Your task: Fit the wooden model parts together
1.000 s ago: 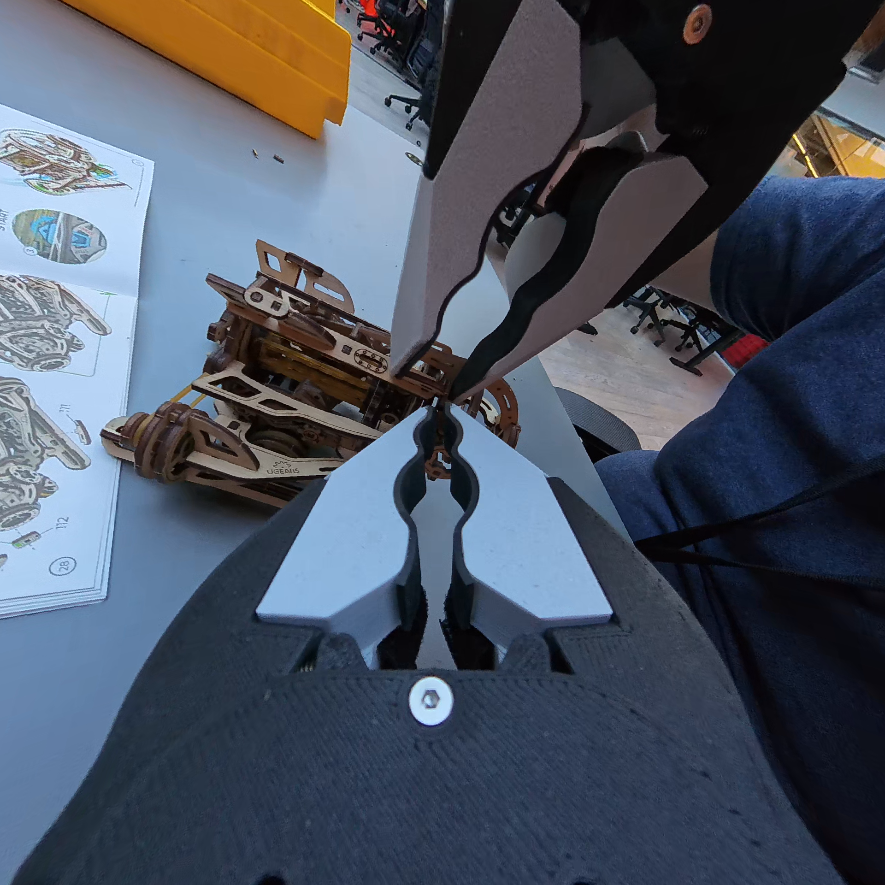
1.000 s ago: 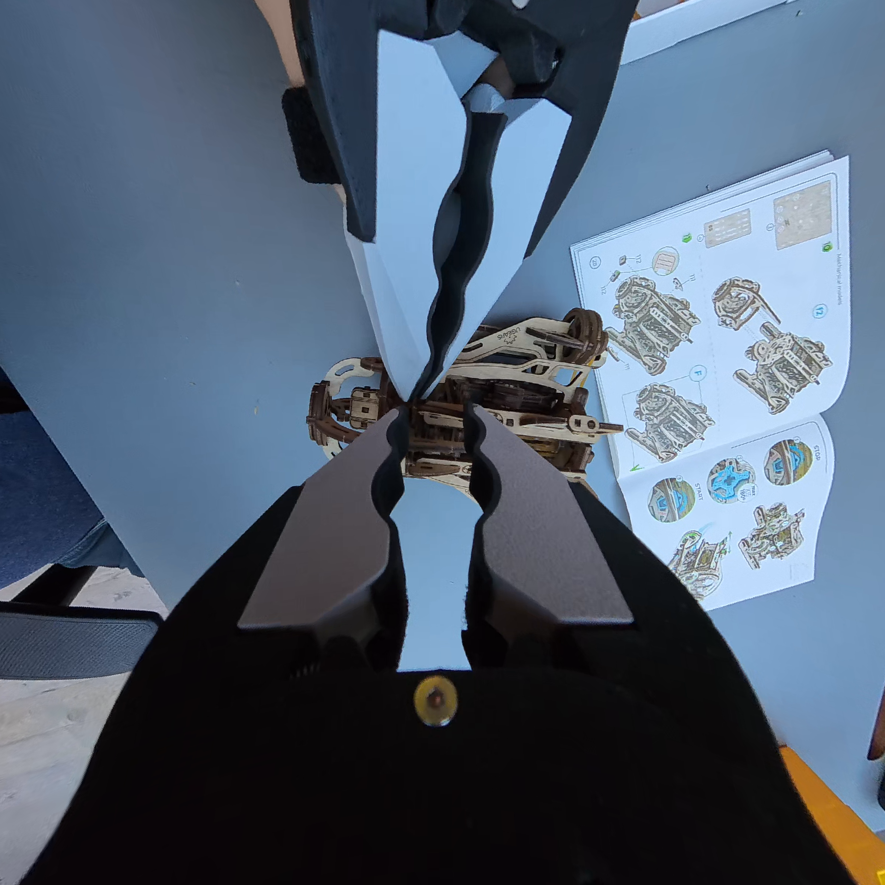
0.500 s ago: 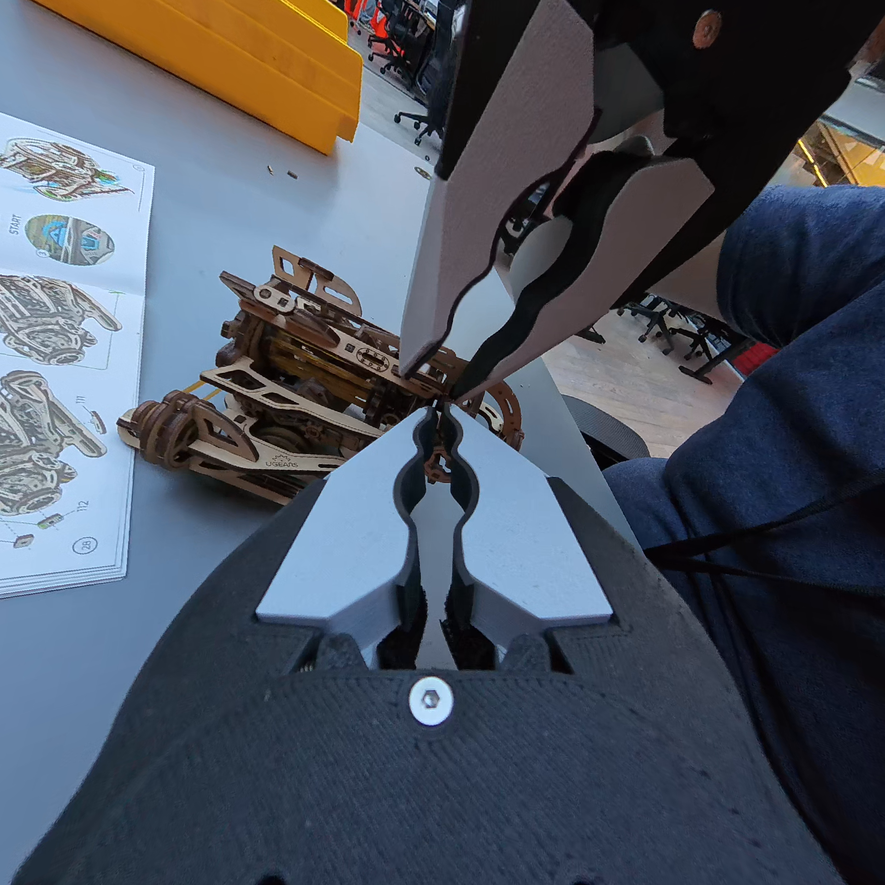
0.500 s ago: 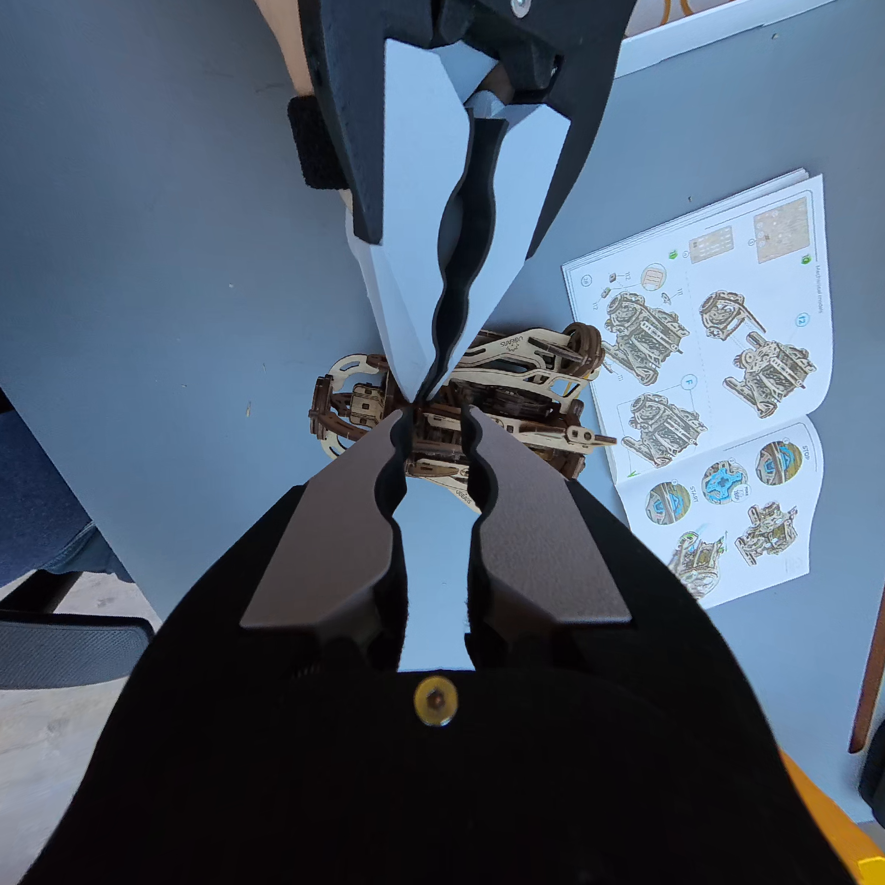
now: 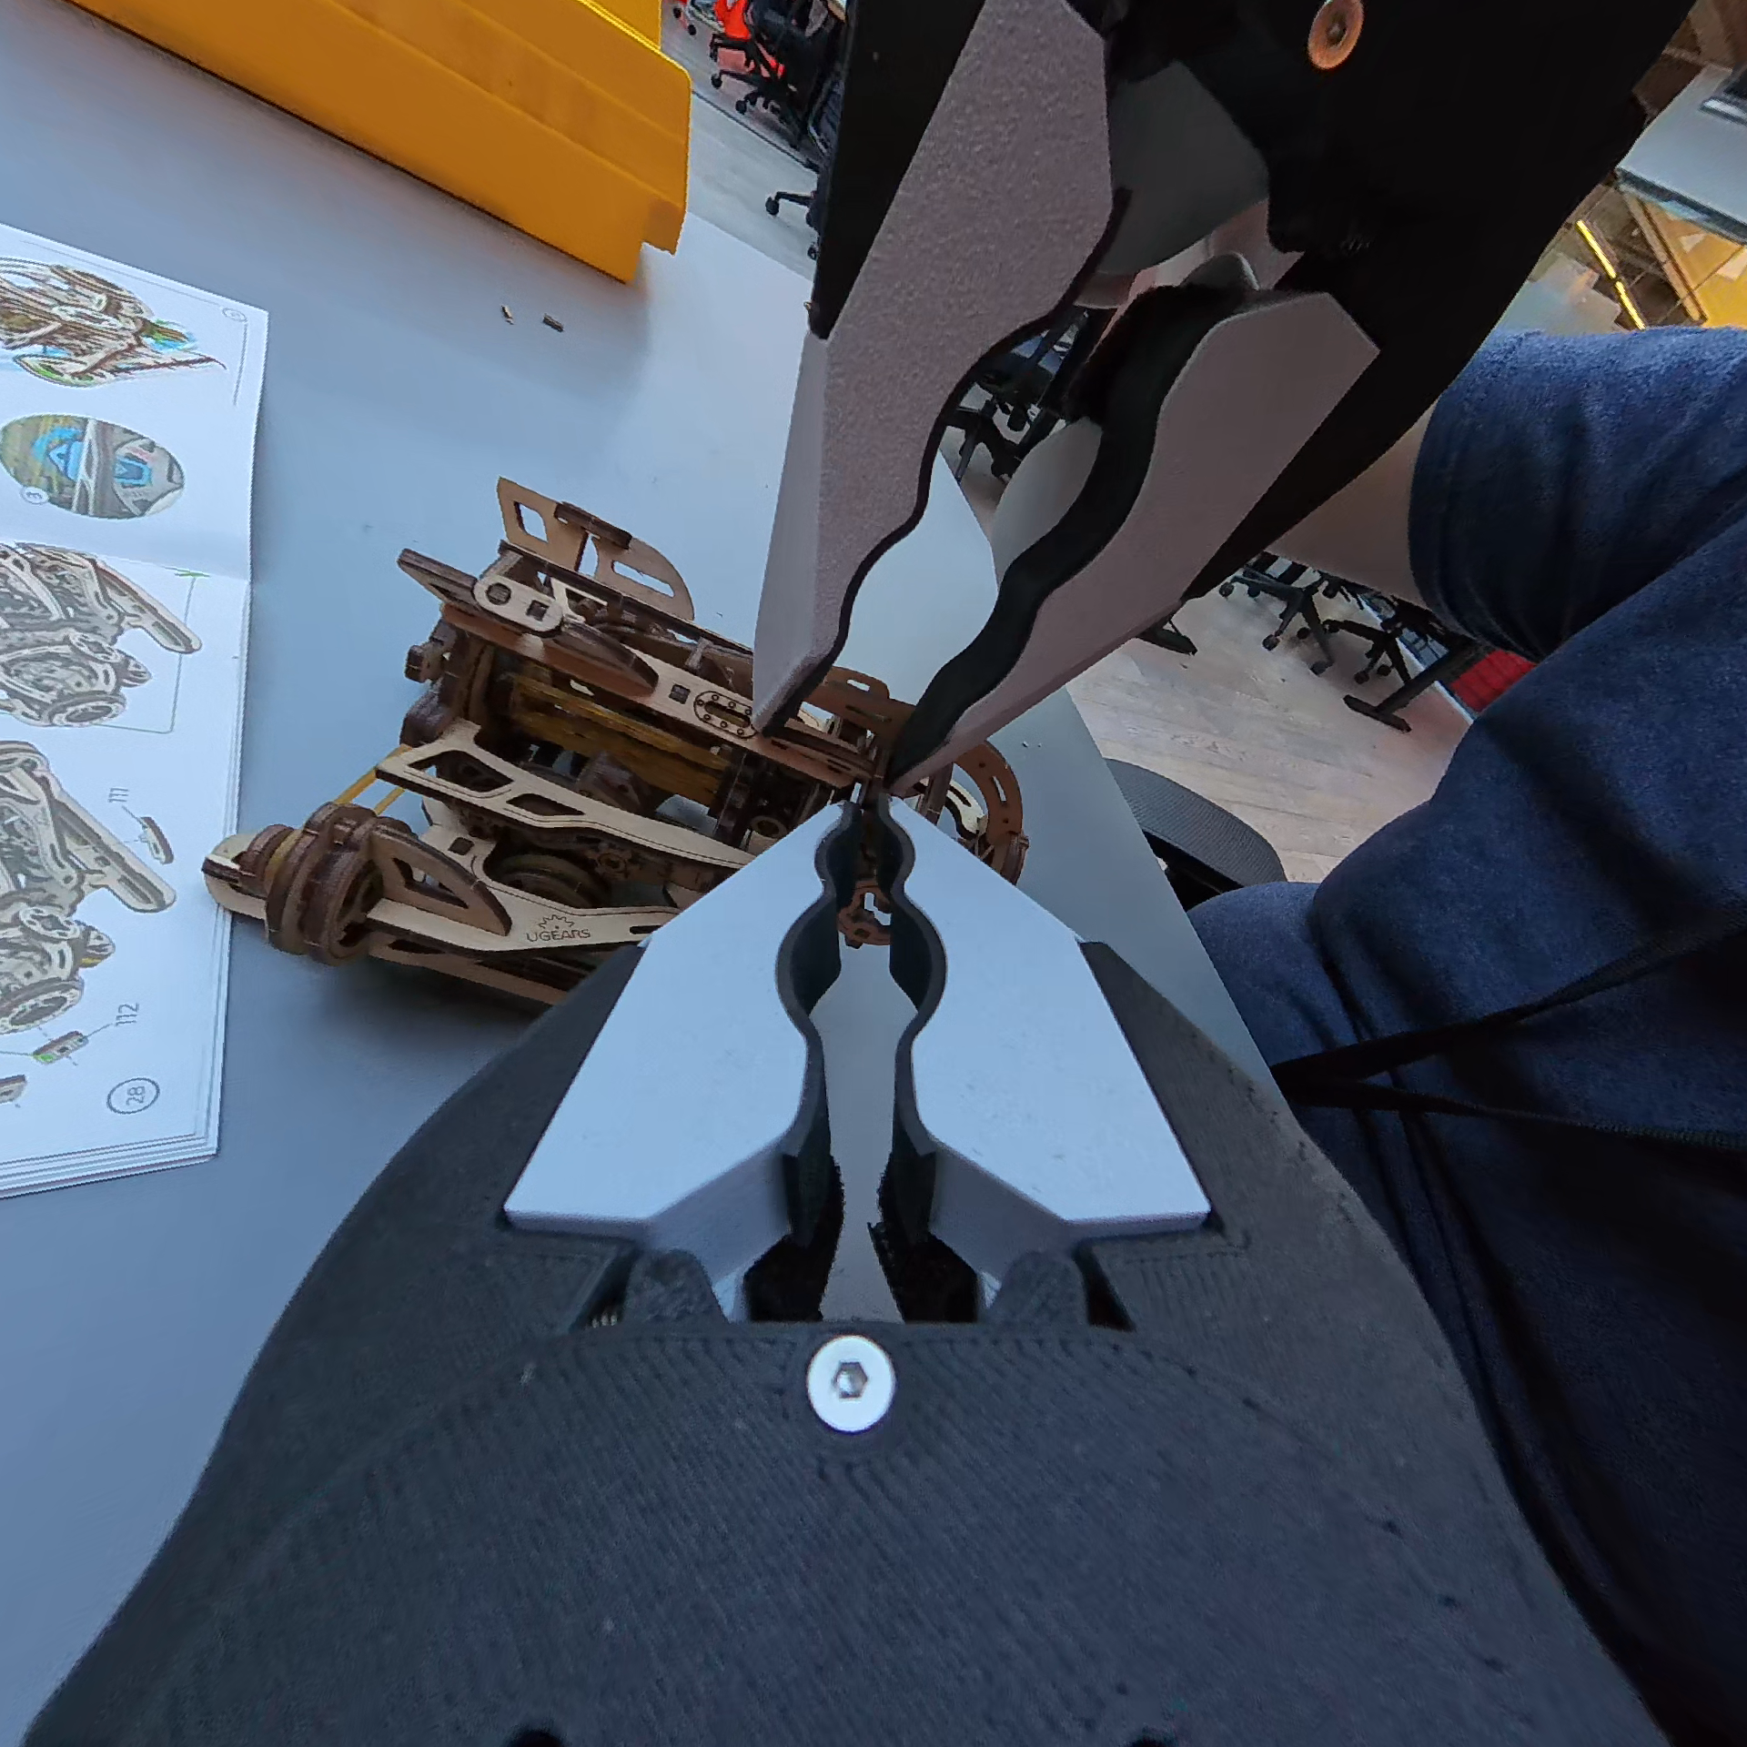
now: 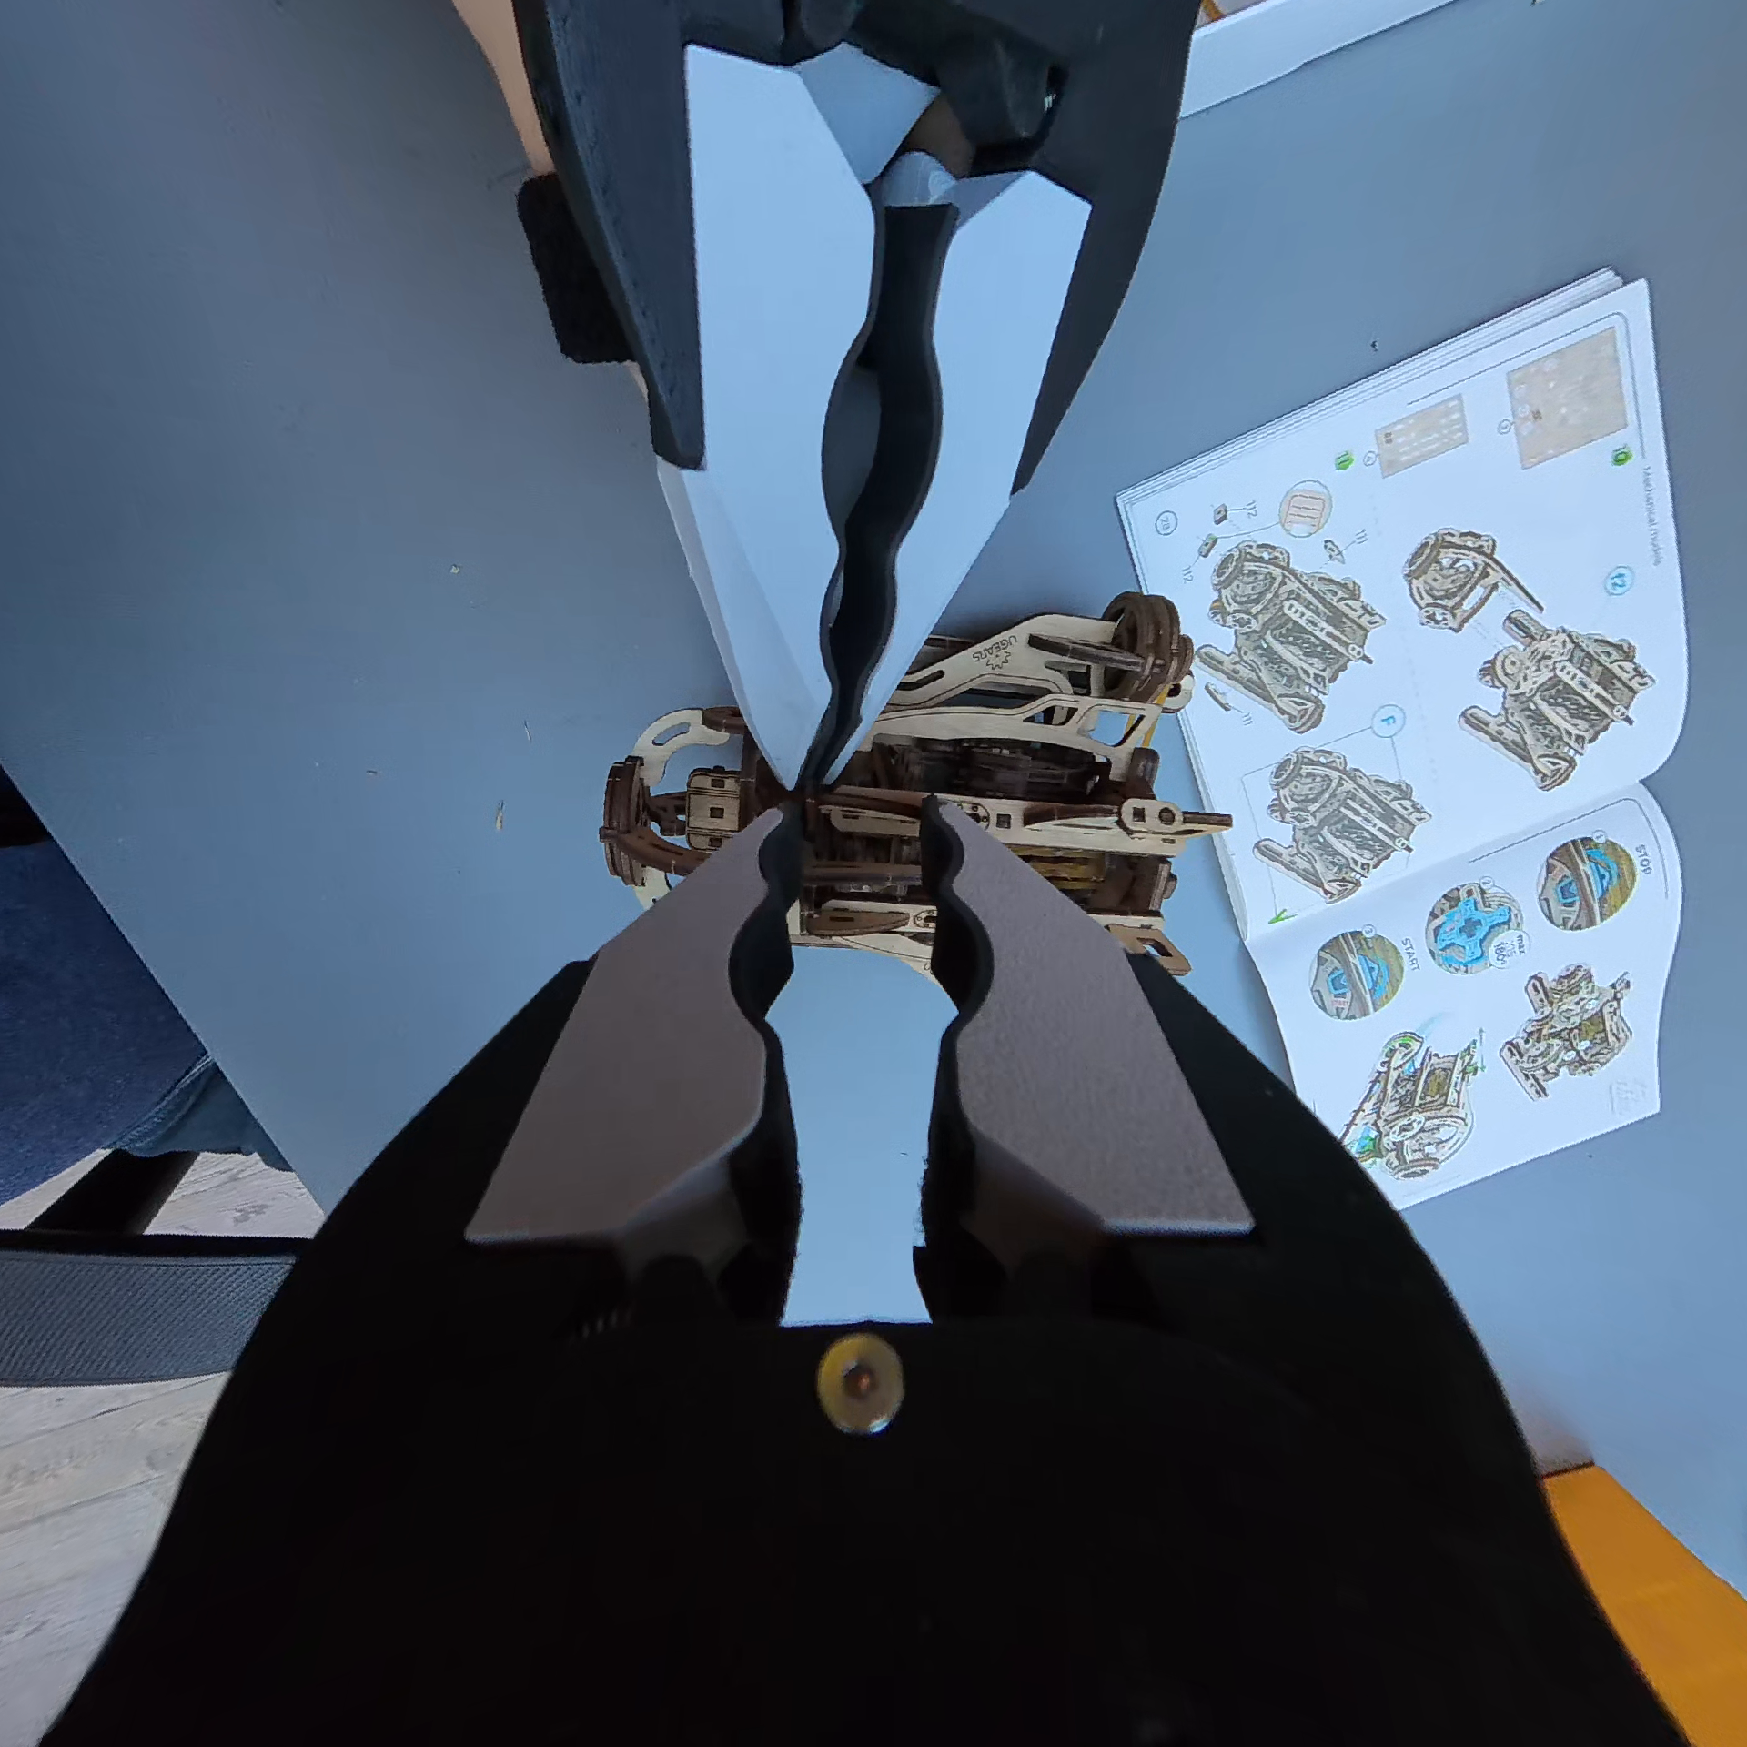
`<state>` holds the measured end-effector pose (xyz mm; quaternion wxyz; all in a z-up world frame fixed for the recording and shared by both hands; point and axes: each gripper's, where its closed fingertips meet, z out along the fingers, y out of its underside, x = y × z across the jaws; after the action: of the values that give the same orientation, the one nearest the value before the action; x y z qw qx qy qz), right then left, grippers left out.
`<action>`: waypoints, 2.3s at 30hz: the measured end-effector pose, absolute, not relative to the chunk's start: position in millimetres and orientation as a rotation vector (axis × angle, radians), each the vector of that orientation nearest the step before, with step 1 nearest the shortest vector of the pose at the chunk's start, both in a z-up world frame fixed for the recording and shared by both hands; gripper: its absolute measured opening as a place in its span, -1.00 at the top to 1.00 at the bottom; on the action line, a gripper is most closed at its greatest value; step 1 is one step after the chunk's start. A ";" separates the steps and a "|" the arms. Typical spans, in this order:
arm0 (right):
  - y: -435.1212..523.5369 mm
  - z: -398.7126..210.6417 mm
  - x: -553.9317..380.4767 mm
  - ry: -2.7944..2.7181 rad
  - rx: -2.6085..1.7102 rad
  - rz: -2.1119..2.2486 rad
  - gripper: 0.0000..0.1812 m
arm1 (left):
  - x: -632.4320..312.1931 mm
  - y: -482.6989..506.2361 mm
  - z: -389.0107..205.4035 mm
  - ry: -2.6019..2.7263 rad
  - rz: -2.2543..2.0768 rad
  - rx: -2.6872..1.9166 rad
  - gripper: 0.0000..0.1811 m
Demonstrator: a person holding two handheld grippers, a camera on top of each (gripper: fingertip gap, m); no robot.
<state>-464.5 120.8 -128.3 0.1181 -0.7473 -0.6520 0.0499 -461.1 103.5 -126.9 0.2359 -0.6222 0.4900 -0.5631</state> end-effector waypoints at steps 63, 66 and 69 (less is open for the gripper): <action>122.7 -129.3 -462.9 -1.909 -2.145 0.114 0.73 | -461.5 109.7 -129.9 1.373 -1.394 -1.617 0.95; 122.6 -129.2 -463.2 -1.905 -2.152 0.129 0.73 | -461.6 113.4 -130.4 1.370 -1.333 -1.609 0.80; 121.9 -129.6 -463.6 -1.905 -2.152 0.137 0.73 | -462.4 118.5 -131.6 1.364 -1.266 -1.603 0.75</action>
<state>-463.6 121.9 -129.6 0.1318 -0.7412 -0.6565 0.0471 -462.4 118.5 -131.6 0.3359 -0.6148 0.5231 -0.4853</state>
